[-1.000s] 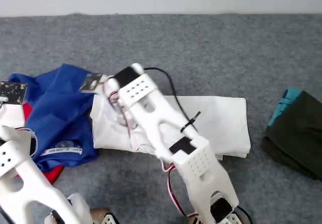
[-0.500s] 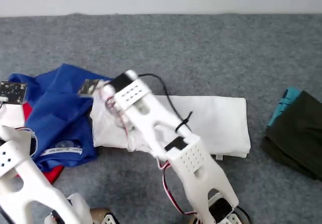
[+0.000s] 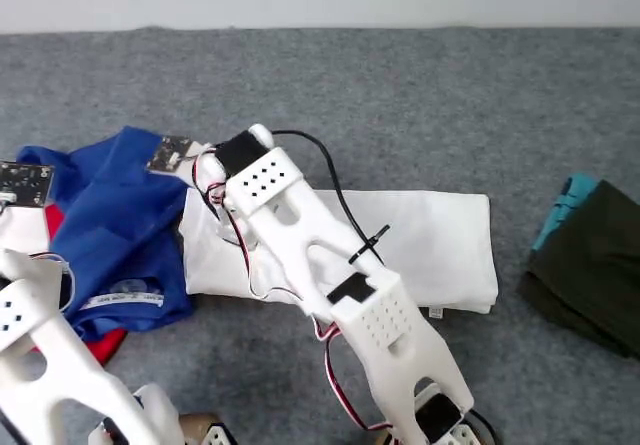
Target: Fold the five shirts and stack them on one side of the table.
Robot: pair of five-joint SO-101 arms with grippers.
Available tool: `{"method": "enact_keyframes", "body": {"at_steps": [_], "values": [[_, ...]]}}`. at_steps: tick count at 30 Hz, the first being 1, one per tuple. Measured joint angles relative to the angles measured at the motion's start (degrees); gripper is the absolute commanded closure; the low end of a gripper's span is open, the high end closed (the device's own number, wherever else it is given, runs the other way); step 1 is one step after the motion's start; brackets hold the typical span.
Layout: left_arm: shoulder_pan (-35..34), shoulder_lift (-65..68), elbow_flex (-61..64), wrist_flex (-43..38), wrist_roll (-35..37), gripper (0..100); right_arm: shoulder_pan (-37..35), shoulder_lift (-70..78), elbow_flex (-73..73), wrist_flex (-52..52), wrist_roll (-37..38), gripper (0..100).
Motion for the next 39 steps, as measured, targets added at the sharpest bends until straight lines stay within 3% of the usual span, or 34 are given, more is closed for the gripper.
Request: {"method": "enact_keyframes", "body": {"at_steps": [7, 12, 17, 27, 31, 39], "values": [[0.0, 0.0, 0.0, 0.0, 0.0, 98, -0.4, -8.0, 17.9, 0.0, -0.6, 98.8], [0.0, 0.0, 0.0, 0.0, 0.0, 98, 5.6, -8.1, 25.5, -1.0, 1.0, 98.8], [0.0, 0.0, 0.0, 0.0, 0.0, 98, 10.5, -3.8, 26.6, -4.7, 2.6, 98.8], [0.0, 0.0, 0.0, 0.0, 0.0, 98, 6.6, -3.7, 16.5, -0.1, 2.9, 98.8], [0.0, 0.0, 0.0, 0.0, 0.0, 98, 7.0, -8.3, 15.4, 0.0, -1.1, 98.8], [0.0, 0.0, -3.1, 4.5, 0.0, 98, 17.3, -24.9, 31.2, 0.0, -7.0, 98.5]]}}
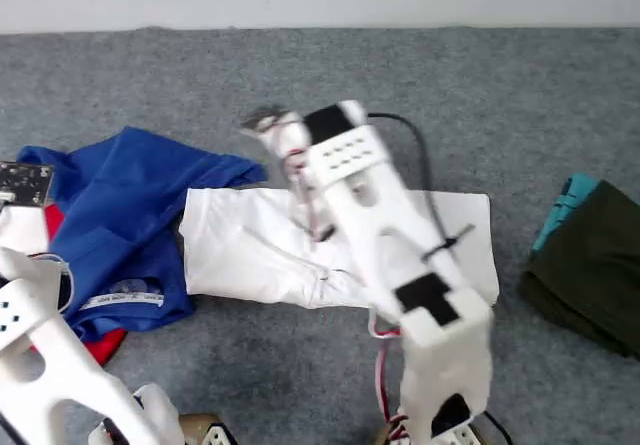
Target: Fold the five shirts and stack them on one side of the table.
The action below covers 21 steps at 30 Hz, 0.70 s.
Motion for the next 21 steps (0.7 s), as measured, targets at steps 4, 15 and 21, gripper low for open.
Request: {"method": "enact_keyframes", "body": {"at_steps": [4, 15, 21], "values": [[0.0, 0.0, -0.8, 2.3, 0.0, 98, 6.7, -9.3, 9.8, 0.0, -0.3, 97.0], [0.0, 0.0, -0.8, 7.9, 0.0, 98, 24.6, -24.0, 36.7, -15.5, -4.8, 71.1], [0.0, 0.0, -0.8, 7.9, 0.0, 98, 26.5, -24.1, 41.1, -27.0, -7.6, 71.2]]}}
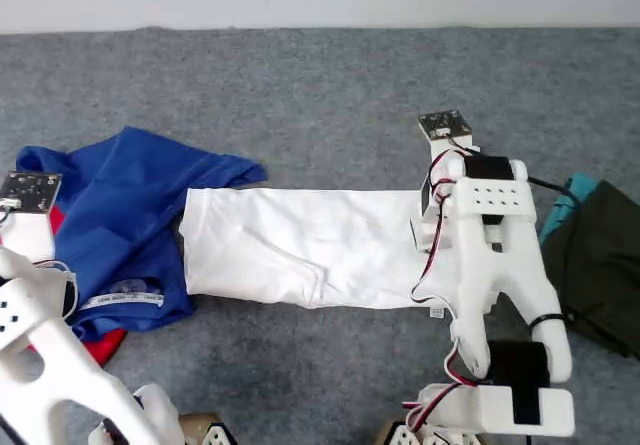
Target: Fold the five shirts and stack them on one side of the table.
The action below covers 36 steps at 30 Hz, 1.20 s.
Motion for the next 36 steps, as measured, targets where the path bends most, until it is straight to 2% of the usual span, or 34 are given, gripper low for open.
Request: {"method": "enact_keyframes", "body": {"at_steps": [9, 14, 16, 20, 26, 33, 36], "values": [[0.0, 0.0, 0.0, 0.0, 0.0, 98, 7.2, 11.9, 0.0, -5.3, -1.2, 71.2], [0.0, 0.0, 0.0, 0.0, 0.0, 98, 7.7, 18.2, -0.7, -6.5, -1.8, 71.9], [0.0, 0.0, 0.0, 0.0, 0.0, 98, 7.6, 19.8, -1.7, -6.8, -3.7, 77.2], [0.0, 0.0, 0.0, 0.0, 0.0, 98, 7.4, 20.5, -2.6, -6.8, -5.0, 97.8], [0.0, 0.0, 0.0, 0.0, 0.0, 98, 6.7, 18.9, -2.6, -6.6, -5.1, 98.9], [0.0, 0.0, 0.0, 0.0, 0.0, 98, 6.3, 9.9, -2.6, -1.1, 4.5, 98.8], [0.0, 0.0, 0.0, 0.0, 0.0, 98, 8.8, 4.7, -2.6, 0.6, 9.8, 98.8]]}}
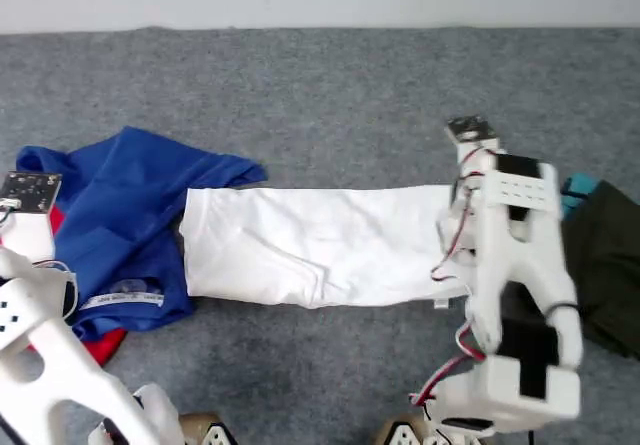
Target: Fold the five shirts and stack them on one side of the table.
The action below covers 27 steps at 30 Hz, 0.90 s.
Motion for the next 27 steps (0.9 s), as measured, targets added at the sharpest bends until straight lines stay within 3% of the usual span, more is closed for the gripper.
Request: {"method": "enact_keyframes", "body": {"at_steps": [9, 14, 20, 27], "values": [[0.0, 0.0, 0.0, 0.0, 0.0, 98, 12.7, -7.4, -1.9, 2.2, 16.5, 98.8], [0.0, 0.0, 0.0, 0.5, 0.0, 98, 13.1, -7.6, -8.3, 9.3, 20.1, 98.8], [0.0, 0.0, 0.0, 0.5, 0.0, 98, 2.0, -7.6, -14.8, 20.1, 20.0, 98.8], [0.0, 0.0, -3.7, 1.4, 0.0, 98, -17.0, -7.6, -19.0, 23.5, 12.7, 98.8]]}}
